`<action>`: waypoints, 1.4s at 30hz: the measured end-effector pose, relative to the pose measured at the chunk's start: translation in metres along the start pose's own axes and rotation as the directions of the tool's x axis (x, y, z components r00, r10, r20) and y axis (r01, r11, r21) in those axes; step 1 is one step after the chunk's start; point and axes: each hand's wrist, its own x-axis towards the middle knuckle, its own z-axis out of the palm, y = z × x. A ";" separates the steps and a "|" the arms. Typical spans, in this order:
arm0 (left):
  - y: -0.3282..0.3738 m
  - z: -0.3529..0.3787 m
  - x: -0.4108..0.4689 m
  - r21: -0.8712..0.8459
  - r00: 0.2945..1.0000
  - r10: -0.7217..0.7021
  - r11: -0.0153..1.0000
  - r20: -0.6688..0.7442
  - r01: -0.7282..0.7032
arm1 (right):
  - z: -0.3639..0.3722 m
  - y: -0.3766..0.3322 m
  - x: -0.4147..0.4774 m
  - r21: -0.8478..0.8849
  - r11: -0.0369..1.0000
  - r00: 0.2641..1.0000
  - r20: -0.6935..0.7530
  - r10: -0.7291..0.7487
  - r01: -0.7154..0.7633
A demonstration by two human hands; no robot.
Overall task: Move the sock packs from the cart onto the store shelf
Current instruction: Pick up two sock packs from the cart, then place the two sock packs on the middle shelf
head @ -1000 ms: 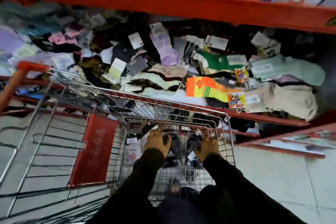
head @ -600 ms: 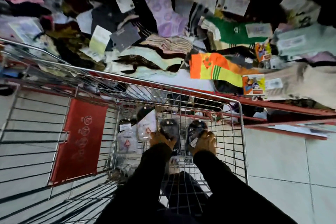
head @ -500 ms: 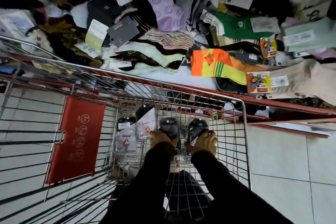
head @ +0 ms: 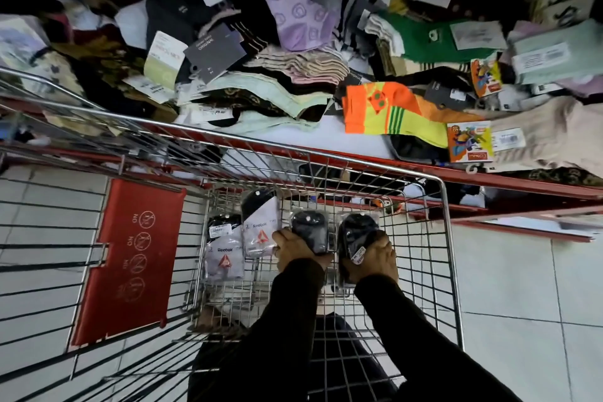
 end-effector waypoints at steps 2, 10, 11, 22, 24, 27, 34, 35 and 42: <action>0.003 -0.001 0.001 -0.008 1.000 0.011 1.000 0.002 -0.011 | -0.005 0.001 0.004 0.075 0.997 1.000 0.005 0.007 -0.008; -0.007 -0.060 -0.045 -0.170 0.985 0.141 0.973 -0.101 -0.157 | -0.068 -0.010 -0.041 0.144 0.983 0.993 -0.046 -0.105 0.110; -0.008 -0.070 -0.053 -0.190 0.979 0.161 0.965 -0.128 -0.183 | -0.077 -0.012 -0.050 0.141 0.978 0.987 -0.072 -0.142 0.151; 0.011 -0.178 -0.146 -0.238 0.745 0.436 0.759 -0.505 -0.606 | -0.187 -0.050 -0.136 0.243 0.785 0.741 -0.566 -0.362 0.569; 0.020 -0.199 -0.158 -0.219 0.688 0.461 0.719 -0.560 -0.660 | -0.208 -0.058 -0.148 0.239 0.734 0.671 -0.640 -0.373 0.636; 0.033 -0.226 -0.175 -0.204 0.603 0.491 0.644 -0.629 -0.737 | -0.237 -0.070 -0.163 0.224 0.652 0.581 -0.709 -0.401 0.724; 0.077 -0.288 -0.221 -0.081 0.331 0.508 0.452 -0.795 -0.888 | -0.308 -0.095 -0.188 0.131 0.456 0.308 -0.889 -0.339 0.880; 0.085 -0.294 -0.224 -0.068 0.297 0.506 0.422 -0.810 -0.904 | -0.317 -0.098 -0.187 0.126 0.433 0.282 -0.905 -0.317 0.892; 0.175 -0.344 -0.236 -0.006 0.095 0.510 0.173 -0.855 -0.985 | -0.392 -0.149 -0.167 0.122 0.310 0.173 -0.975 -0.141 0.943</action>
